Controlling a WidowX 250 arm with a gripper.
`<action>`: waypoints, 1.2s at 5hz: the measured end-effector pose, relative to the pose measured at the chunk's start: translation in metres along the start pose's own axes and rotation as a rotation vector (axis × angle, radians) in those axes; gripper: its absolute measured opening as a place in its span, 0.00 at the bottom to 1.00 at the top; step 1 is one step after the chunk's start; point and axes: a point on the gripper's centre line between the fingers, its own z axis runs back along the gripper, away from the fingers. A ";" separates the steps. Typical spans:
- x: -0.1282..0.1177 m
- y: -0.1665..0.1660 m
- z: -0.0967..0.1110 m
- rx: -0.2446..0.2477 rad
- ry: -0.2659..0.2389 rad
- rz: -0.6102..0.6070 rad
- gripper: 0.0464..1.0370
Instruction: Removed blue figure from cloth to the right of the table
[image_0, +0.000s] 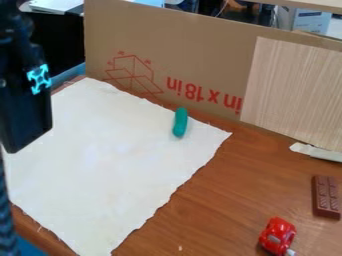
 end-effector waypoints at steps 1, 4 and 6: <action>0.001 0.001 -0.003 0.005 -0.007 0.015 0.96; 0.137 0.016 -0.118 0.044 -0.229 0.447 0.96; 0.235 0.043 -0.145 -0.038 -0.203 0.538 0.96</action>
